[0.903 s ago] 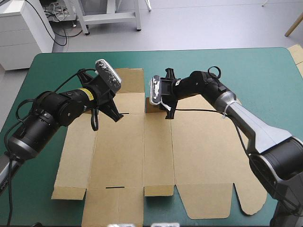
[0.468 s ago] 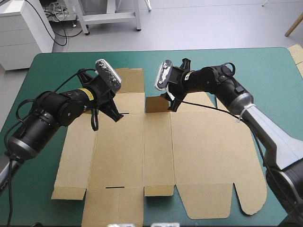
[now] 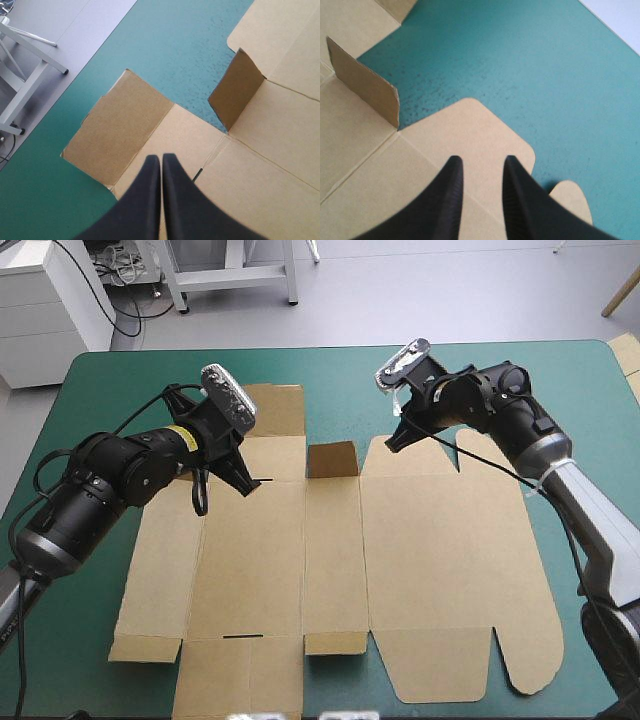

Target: Fold the box

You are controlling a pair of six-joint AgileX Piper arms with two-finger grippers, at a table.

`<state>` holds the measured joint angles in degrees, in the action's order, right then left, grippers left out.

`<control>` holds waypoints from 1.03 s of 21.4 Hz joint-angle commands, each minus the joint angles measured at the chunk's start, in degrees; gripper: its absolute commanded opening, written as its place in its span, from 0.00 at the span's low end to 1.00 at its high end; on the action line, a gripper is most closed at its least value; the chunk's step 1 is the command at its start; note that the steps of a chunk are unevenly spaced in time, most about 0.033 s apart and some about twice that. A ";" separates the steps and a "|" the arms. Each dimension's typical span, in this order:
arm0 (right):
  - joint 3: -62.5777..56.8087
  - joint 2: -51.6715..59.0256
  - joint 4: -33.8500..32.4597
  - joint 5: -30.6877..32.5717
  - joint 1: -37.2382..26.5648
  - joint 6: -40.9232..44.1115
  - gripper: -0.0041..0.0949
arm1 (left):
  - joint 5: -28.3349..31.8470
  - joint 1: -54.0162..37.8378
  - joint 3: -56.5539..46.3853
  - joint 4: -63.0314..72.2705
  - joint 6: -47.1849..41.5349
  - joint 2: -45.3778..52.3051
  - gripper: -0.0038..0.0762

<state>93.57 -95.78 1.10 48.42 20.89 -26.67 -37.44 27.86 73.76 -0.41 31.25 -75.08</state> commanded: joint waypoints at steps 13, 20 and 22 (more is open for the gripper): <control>2.01 3.51 -0.66 6.63 -7.37 5.31 0.02 | -3.26 -12.85 2.14 13.57 -10.46 1.99 0.07; 2.01 3.51 -0.40 7.34 -7.37 5.34 0.02 | -19.46 -36.52 2.14 34.22 2.20 1.99 0.07; 2.01 3.51 -0.40 7.34 -7.37 5.34 0.02 | -22.84 -41.39 2.14 38.17 4.80 1.99 0.07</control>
<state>93.57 -95.76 0.47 57.67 13.99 -21.39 -57.66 -8.57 73.78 29.86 32.86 -75.08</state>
